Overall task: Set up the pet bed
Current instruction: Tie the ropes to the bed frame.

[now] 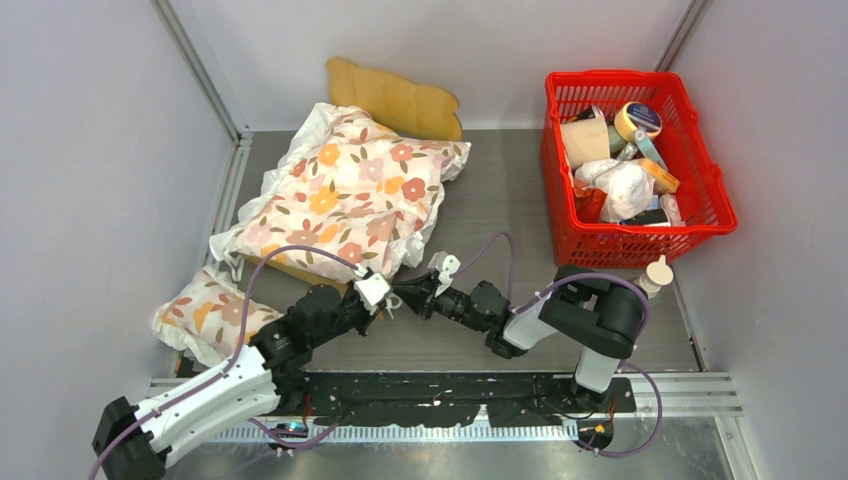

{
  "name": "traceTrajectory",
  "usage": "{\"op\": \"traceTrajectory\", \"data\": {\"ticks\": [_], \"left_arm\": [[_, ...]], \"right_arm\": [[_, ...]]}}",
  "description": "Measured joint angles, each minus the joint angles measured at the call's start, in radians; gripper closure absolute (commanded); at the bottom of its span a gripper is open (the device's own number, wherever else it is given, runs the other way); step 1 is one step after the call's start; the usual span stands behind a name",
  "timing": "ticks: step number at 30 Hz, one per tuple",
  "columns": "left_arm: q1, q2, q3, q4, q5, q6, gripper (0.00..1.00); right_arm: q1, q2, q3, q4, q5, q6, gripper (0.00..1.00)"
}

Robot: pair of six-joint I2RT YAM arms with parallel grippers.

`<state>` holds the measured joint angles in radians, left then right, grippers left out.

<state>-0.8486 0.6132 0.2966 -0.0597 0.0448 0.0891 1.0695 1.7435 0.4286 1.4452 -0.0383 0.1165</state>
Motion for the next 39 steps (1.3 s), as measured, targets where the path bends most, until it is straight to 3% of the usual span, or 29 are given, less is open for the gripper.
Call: {"op": "traceTrajectory", "data": {"ticks": [8, 13, 23, 29, 39], "left_arm": [[0.000, 0.000, 0.000, 0.005, -0.013, 0.000, 1.00], [0.000, 0.000, 0.000, 0.011, -0.027, -0.003, 1.00], [0.000, 0.004, 0.000, 0.011, -0.030, -0.005, 1.00], [0.000, 0.005, 0.000, 0.011, -0.030, -0.005, 1.00], [0.000, 0.005, 0.000, 0.011, -0.030, -0.004, 1.00]], "right_arm": [[0.000, 0.028, 0.000, -0.021, 0.003, 0.023, 0.78], [-0.004, -0.042, 0.000, -0.117, 0.058, 0.086, 0.71], [-0.040, -0.146, -0.010, -0.208, 0.176, 0.251, 0.75], [-0.067, -0.124, -0.027, -0.214, 0.141, 0.325, 0.73], [-0.067, -0.086, -0.124, -0.069, 0.003, 0.429, 0.67]]}}
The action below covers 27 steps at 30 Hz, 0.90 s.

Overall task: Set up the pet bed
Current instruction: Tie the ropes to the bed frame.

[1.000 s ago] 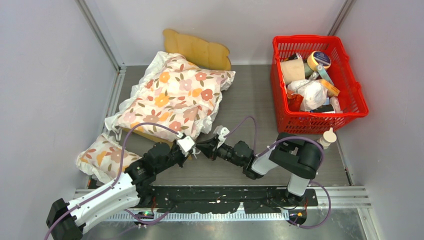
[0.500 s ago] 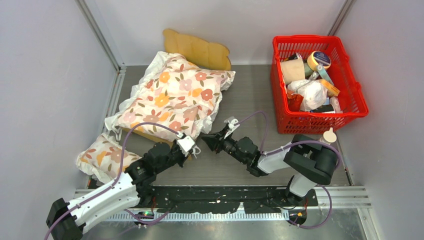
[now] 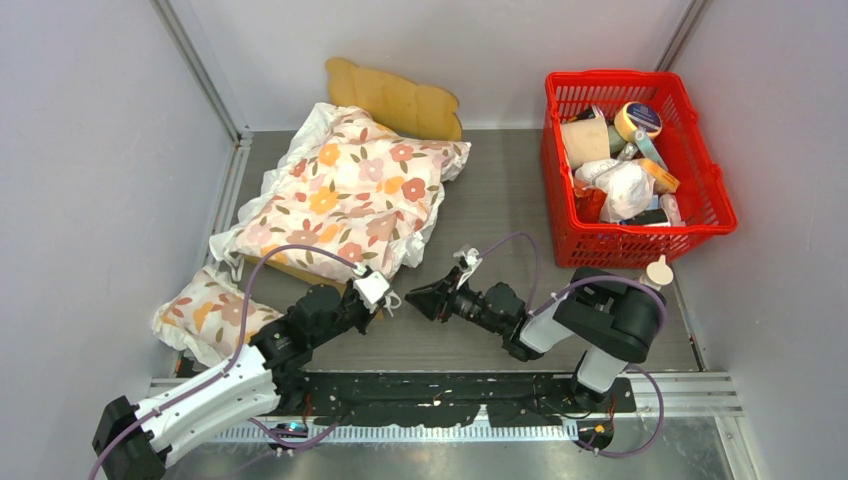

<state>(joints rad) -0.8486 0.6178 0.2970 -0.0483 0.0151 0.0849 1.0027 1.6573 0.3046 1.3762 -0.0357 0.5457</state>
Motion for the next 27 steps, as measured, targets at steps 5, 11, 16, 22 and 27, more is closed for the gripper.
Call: {"op": "traceTrajectory", "data": {"ticks": [5, 11, 16, 22, 27], "left_arm": [[0.000, 0.000, 0.000, 0.000, 0.000, 0.000, 1.00], [0.000, -0.002, 0.000, -0.001, 0.000, 0.000, 1.00], [0.000, -0.003, 0.000, -0.001, -0.001, 0.000, 1.00], [0.000, -0.002, 0.000, -0.001, -0.001, 0.000, 1.00], [0.000, -0.002, 0.000, -0.001, -0.002, 0.000, 1.00]], "right_arm": [[0.000, 0.064, 0.002, 0.076, -0.084, 0.027, 0.61], [0.000, 0.106, 0.005, 0.095, -0.128, 0.055, 0.52], [0.000, 0.138, 0.029, 0.097, -0.146, 0.067, 0.52], [0.000, 0.163, 0.053, 0.097, -0.149, 0.077, 0.65], [0.000, 0.162, 0.068, 0.097, -0.149, 0.069, 0.89]]}}
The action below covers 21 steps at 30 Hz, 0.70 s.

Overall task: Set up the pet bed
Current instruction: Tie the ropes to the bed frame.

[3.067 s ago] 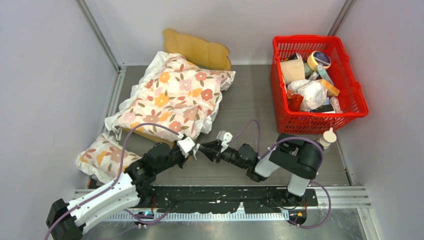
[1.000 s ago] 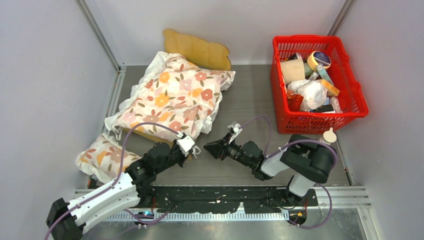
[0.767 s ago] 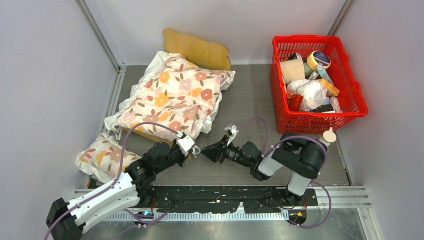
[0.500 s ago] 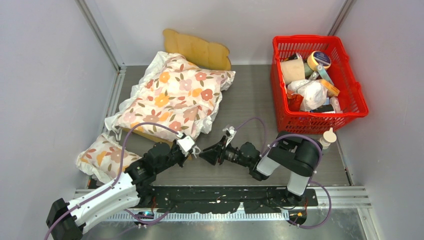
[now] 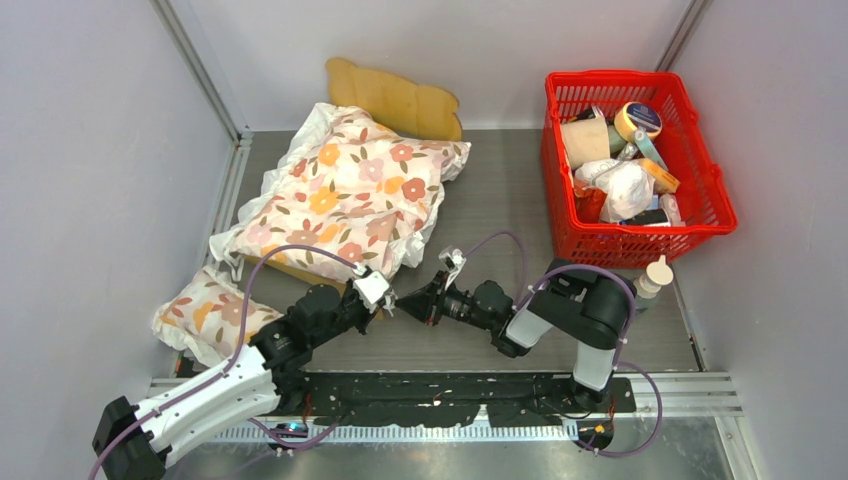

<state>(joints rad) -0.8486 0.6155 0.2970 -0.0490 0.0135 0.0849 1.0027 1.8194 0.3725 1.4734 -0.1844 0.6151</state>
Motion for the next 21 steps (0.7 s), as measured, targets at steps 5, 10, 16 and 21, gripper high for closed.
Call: {"op": "traceTrajectory", "data": {"ticks": [5, 10, 16, 21], "left_arm": [[0.000, 0.000, 0.000, 0.000, -0.002, 0.000, 1.00], [0.000, 0.000, 0.000, 0.000, -0.003, 0.000, 1.00], [0.000, -0.001, 0.000, 0.000, -0.003, 0.000, 1.00], [0.000, -0.001, 0.000, 0.000, -0.003, 0.000, 1.00]], "right_arm": [[0.000, -0.009, 0.034, -0.005, 0.003, -0.014, 0.93], [0.000, -0.053, 0.081, -0.085, 0.014, -0.043, 0.95], [0.000, -0.120, 0.126, -0.249, 0.037, -0.093, 0.95], [0.000, -0.139, 0.134, -0.385, 0.045, -0.119, 0.95]]}}
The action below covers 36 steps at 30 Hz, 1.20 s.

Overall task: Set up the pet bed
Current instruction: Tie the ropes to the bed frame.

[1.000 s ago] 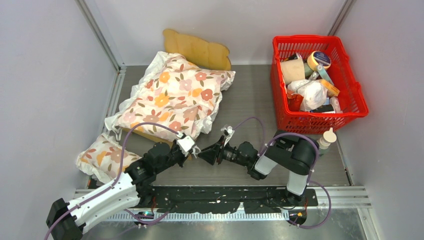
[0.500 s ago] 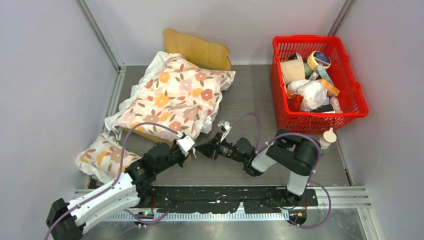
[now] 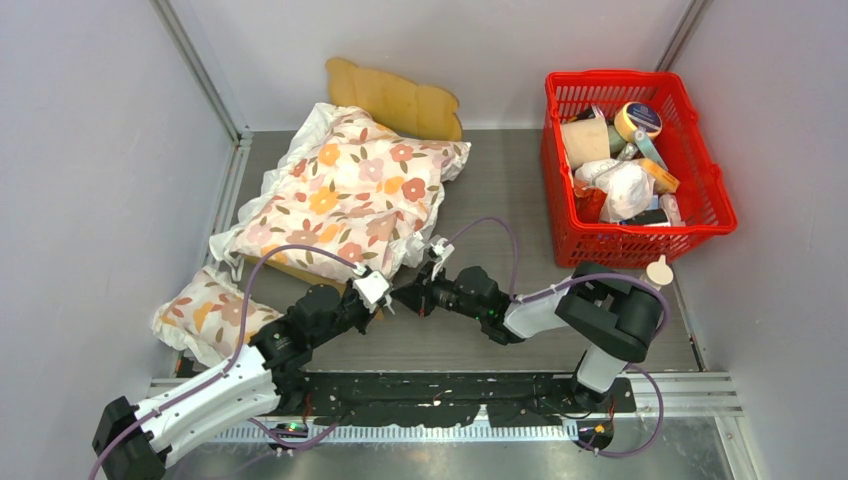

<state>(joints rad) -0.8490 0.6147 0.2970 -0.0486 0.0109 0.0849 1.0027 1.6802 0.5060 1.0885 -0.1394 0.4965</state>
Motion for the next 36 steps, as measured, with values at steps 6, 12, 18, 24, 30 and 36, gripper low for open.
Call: {"op": "traceTrajectory", "data": {"ticks": [6, 12, 18, 24, 30, 36], "left_arm": [[0.000, -0.004, 0.000, -0.001, -0.002, 0.000, 1.00], [0.000, -0.005, 0.000, -0.001, -0.003, 0.000, 1.00], [0.000, -0.005, 0.000, -0.002, -0.003, -0.001, 1.00], [0.000, -0.005, 0.000, -0.002, -0.002, 0.002, 1.00], [0.000, -0.022, 0.000, -0.017, -0.008, 0.002, 1.00], [0.000, -0.026, 0.000, -0.020, -0.010, 0.002, 1.00]], "right_arm": [[0.002, -0.014, 0.028, -0.116, 0.008, -0.026, 0.95], [0.006, -0.014, 0.055, -0.145, 0.006, -0.032, 0.95], [0.010, -0.014, 0.063, -0.150, 0.006, -0.031, 0.95], [0.011, -0.014, 0.063, -0.156, 0.000, -0.031, 0.95], [0.018, -0.019, 0.074, -0.199, -0.001, -0.028, 0.95], [0.037, -0.067, 0.116, -0.304, 0.041, -0.030, 0.95]]}}
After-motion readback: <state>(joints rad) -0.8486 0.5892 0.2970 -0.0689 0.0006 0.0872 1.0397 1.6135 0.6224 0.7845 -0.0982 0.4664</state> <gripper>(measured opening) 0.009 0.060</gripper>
